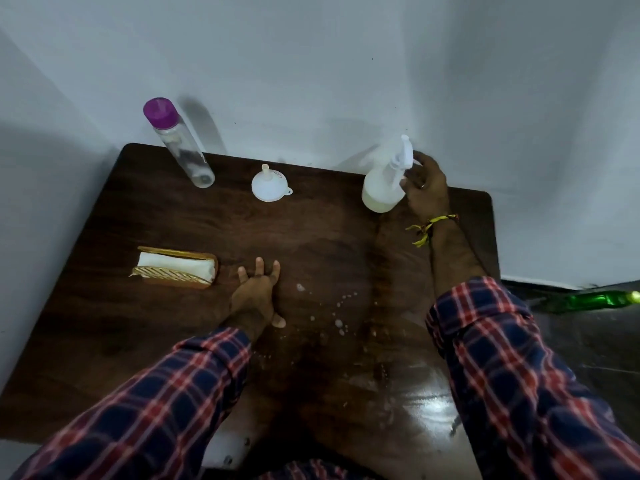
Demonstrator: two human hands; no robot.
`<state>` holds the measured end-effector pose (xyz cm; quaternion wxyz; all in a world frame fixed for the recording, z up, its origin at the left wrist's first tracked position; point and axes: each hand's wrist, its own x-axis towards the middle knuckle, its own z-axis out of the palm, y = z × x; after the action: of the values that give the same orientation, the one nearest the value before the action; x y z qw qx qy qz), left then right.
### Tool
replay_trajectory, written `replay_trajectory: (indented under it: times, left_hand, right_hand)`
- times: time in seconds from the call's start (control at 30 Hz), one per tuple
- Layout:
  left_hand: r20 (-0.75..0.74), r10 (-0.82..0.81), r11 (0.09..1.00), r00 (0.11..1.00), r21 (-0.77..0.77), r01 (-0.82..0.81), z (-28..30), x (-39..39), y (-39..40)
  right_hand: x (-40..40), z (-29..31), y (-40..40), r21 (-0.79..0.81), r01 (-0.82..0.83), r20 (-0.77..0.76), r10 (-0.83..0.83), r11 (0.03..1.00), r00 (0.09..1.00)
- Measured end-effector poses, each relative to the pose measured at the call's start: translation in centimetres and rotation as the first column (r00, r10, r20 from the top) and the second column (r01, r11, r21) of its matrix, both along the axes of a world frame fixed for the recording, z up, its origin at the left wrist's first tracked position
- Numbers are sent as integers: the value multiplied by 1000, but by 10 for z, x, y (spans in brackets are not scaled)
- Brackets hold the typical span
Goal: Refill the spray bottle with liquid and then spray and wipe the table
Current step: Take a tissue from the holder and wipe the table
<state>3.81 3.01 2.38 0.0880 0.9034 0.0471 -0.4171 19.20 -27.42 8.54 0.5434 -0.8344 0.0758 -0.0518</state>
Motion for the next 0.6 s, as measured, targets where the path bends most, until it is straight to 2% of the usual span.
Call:
replay_trajectory:
  times: [0.1,0.17,0.23,0.37,0.47,0.6]
  left_hand:
    - [17,1,1000,1000,-26,-1,2,-5,-1]
    - [78,16,998,997,-58,-11,5,-17,1]
    - [151,51,990,987,-136,-30,8,-34,6]
    - [316,129,963,940,-264,-44,13,-77,21]
    - [370,218,945,903,-313,-100,14,-107,52]
    - [426,353,929,833,-268,-257,8,-134,111]
  right_hand:
    - [-38,-9,8,58,183,-31,-182,981,983]
    - [-70,-15,23,102,313,-98,-303,944,948]
    - [-103,-21,46,128,376,-176,-352,918,919]
    - [-154,-33,94,97,363,-244,-331,927,911]
    - [-174,-38,132,70,313,-286,-282,947,916]
    - [-186,-36,187,3,192,-292,-182,981,939]
